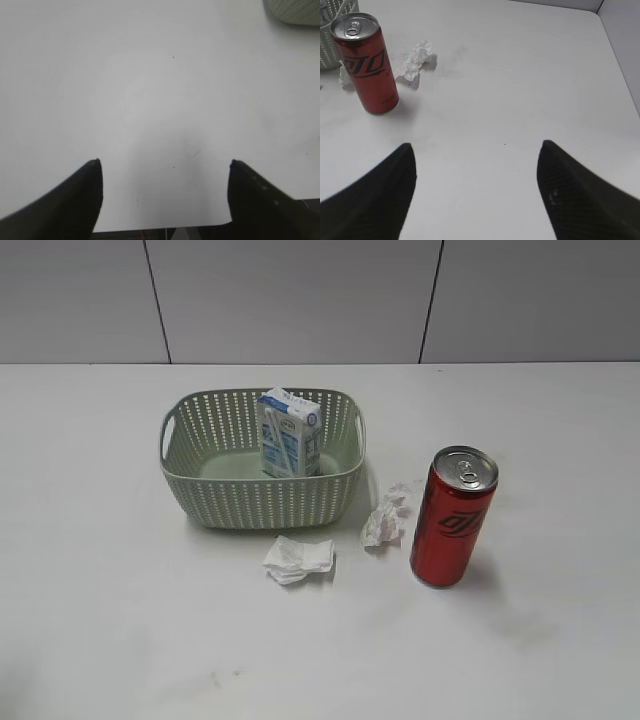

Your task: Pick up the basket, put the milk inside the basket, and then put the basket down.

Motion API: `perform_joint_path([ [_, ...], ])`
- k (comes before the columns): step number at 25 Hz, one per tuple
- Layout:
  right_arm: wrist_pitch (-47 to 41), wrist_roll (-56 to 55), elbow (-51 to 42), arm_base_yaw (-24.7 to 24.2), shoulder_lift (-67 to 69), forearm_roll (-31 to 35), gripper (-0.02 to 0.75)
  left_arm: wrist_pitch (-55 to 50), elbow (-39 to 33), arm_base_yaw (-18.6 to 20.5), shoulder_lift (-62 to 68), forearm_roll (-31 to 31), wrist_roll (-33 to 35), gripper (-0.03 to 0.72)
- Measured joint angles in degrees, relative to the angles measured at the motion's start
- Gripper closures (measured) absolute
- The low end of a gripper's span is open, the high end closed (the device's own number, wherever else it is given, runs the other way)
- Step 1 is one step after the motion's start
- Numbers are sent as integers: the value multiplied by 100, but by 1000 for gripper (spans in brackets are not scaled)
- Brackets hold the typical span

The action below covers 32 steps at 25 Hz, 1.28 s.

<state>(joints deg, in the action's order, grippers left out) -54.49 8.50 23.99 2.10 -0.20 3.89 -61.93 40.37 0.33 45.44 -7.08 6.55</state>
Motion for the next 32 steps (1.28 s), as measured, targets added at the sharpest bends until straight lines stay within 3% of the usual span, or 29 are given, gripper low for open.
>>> perform_joint_path([
  [11, 0, -6, -4, 0, 0, 0, 148, 179, -1067, 0, -1923, -49, 7, 99],
  [32, 0, -7, -4, 0, 0, 0, 148, 205, -1104, 0, -4457, 10, -130, 99],
])
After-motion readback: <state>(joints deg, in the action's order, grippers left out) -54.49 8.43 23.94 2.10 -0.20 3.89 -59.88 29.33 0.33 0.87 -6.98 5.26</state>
